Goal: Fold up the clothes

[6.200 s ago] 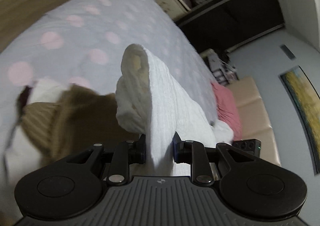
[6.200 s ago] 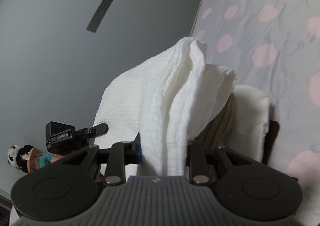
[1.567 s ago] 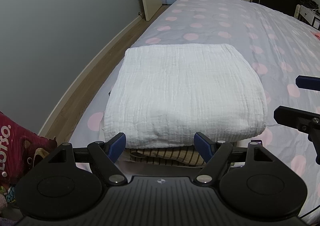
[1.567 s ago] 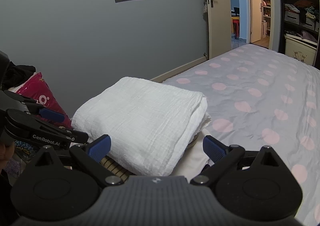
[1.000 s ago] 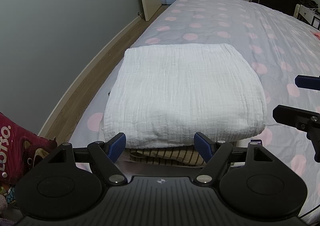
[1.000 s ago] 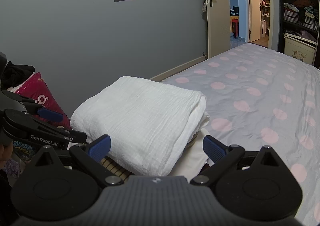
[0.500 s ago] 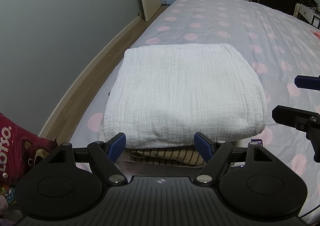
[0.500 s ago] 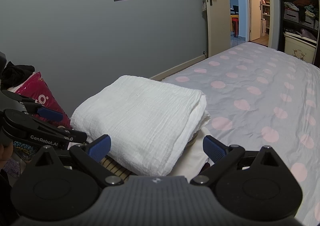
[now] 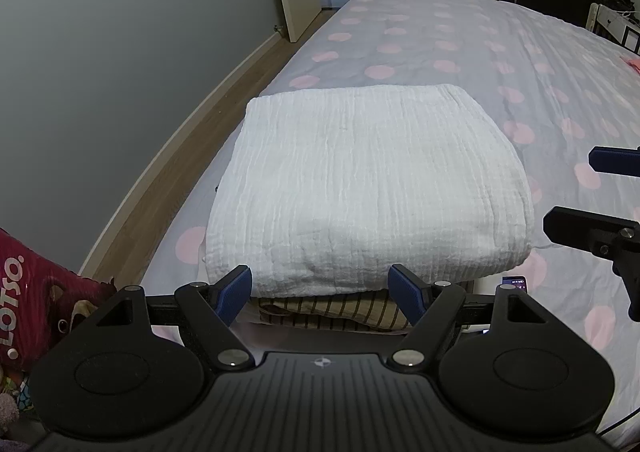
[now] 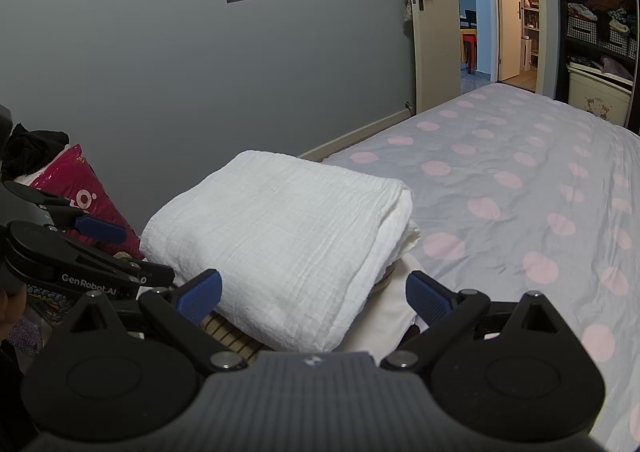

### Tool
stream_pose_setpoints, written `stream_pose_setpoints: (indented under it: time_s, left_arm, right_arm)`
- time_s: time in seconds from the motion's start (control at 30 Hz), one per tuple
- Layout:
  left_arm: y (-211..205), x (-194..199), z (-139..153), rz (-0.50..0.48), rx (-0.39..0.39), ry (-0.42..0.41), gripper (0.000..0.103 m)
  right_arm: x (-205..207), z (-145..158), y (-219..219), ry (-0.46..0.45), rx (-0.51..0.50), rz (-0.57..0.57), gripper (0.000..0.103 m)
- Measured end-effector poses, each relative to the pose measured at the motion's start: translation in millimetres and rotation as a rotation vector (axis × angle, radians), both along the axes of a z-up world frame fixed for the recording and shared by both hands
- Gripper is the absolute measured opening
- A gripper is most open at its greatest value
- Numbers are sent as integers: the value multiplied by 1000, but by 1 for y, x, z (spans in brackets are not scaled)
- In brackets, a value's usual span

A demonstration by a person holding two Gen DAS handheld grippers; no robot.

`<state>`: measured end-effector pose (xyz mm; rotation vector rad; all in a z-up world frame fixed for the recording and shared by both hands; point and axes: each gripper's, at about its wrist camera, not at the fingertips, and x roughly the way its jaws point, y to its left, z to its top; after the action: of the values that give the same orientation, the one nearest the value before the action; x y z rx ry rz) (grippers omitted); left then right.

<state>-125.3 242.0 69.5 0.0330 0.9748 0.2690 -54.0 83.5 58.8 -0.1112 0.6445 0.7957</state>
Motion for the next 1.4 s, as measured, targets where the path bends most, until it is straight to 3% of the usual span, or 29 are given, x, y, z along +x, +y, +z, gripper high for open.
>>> stream_pose_setpoints:
  time_s: [1.4]
  left_arm:
    - [1,1,0,-3,4,-2,74]
  right_arm:
    - [-1,-3,3,6,-11,2,100]
